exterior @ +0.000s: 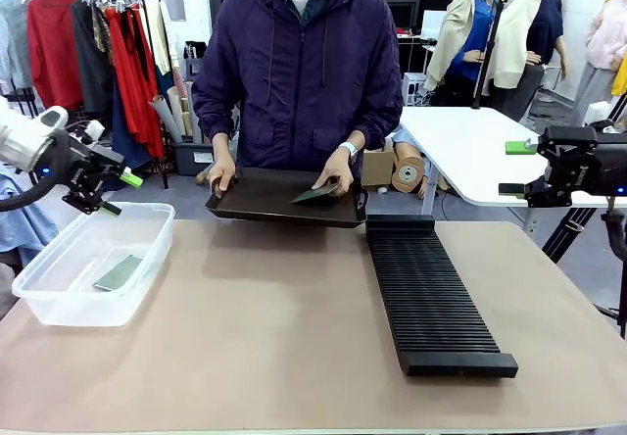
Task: Sort PCBs into racks and boxes based on the side picked up.
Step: Pick up the Blank PCB handed by the Human.
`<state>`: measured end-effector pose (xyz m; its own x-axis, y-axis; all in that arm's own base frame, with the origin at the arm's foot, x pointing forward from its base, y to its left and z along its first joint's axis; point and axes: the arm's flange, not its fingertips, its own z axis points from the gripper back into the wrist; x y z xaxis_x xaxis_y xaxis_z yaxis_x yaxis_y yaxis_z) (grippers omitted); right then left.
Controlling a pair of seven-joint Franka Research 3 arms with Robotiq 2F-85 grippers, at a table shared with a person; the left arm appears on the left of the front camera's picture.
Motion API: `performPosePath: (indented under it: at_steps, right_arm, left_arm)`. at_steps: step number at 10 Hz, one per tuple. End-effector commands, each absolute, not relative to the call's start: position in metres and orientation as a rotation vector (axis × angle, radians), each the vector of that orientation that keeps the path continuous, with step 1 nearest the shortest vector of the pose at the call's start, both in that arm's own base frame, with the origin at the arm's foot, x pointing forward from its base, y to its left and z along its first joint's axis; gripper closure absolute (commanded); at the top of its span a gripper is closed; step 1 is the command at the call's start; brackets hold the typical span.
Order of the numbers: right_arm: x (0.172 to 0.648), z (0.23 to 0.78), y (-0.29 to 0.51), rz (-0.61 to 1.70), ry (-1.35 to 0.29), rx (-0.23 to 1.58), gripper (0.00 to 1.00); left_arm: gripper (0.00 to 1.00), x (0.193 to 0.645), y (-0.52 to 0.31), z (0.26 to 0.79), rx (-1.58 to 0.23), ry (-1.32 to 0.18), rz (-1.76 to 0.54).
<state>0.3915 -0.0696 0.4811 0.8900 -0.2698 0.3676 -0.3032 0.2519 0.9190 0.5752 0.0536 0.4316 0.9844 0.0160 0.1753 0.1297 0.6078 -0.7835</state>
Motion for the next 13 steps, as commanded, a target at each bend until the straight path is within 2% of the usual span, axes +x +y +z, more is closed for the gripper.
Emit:
performPosePath:
  at_steps: [1,3,5,8,13]
  right_arm:
    - [0.393,0.484,-0.068,0.023,-0.523,1.350,0.00]
    - [0.393,0.484,-0.068,0.023,-0.523,1.350,0.00]
    - [0.393,0.484,-0.068,0.023,-0.523,1.350,0.00]
    - [0.393,0.484,-0.068,0.023,-0.523,1.350,0.00]
    - [0.393,0.484,-0.068,0.023,-0.523,1.350,0.00]
  left_arm:
    - [0.00,0.576,0.078,0.427,-1.117,-0.145,-0.103]
    - [0.00,0.565,0.096,0.436,-1.357,-0.185,-0.129]
    - [0.00,0.562,0.092,0.445,-1.436,-0.192,-0.142]
    - [0.00,0.559,0.080,0.459,-1.449,-0.196,-0.112]
    - [0.00,0.560,0.082,0.452,-1.450,-0.193,-0.139]
